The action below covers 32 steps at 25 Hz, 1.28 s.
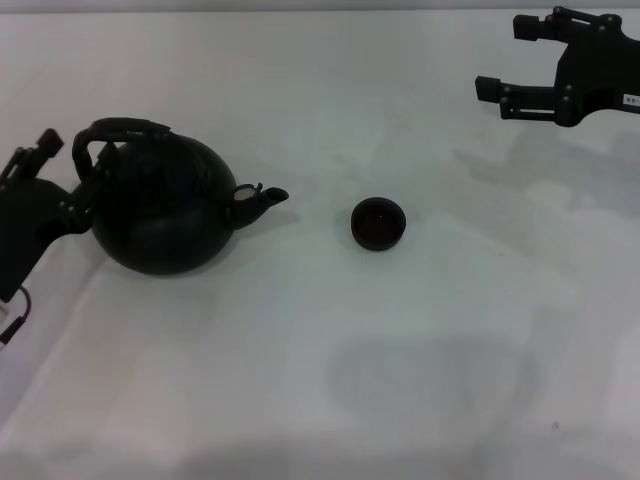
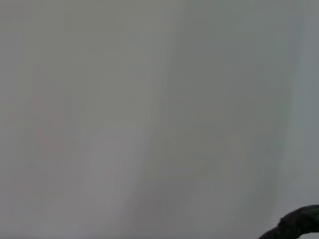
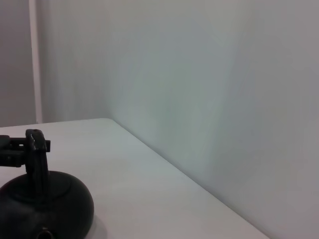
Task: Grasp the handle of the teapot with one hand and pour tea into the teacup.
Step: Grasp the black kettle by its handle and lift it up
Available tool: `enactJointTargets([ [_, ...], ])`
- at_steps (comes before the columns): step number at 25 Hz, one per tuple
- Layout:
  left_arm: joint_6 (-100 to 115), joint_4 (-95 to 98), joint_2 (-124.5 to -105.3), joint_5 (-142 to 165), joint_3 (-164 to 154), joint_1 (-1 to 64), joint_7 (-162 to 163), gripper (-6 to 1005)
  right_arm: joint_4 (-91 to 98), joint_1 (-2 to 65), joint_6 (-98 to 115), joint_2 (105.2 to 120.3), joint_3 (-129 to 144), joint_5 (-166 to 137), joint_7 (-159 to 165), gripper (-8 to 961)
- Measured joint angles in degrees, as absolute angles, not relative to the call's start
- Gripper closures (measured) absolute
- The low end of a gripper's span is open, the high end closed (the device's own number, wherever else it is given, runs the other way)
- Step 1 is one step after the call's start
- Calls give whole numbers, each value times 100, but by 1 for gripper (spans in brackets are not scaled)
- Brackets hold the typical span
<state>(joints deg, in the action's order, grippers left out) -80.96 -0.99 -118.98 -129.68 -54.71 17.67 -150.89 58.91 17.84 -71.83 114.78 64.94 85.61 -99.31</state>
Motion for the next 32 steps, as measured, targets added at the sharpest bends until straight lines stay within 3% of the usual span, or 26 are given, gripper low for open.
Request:
enactJointTargets([
  [5, -8004, -11, -11893, -12762, -5483, 1831, -14957, 199, 5803, 1787, -7082, 11478, 6479, 8561, -9964, 77],
  [15, -8044, -30, -11944, -12788, -5472, 1768, -15003, 646, 5745, 1794, -7030, 11479, 6477, 8560, -9976, 76],
  [26, -8244, -36, -11953, -12793, -5476, 1573, -15015, 800, 5686, 1811, -6977, 11479, 6477, 8547, -10011, 76],
  [32, -8251, -48, -11963, -12835, -5429, 1587, -15019, 812, 5633, 1837, -6976, 11478, 6477, 8547, -10020, 76],
])
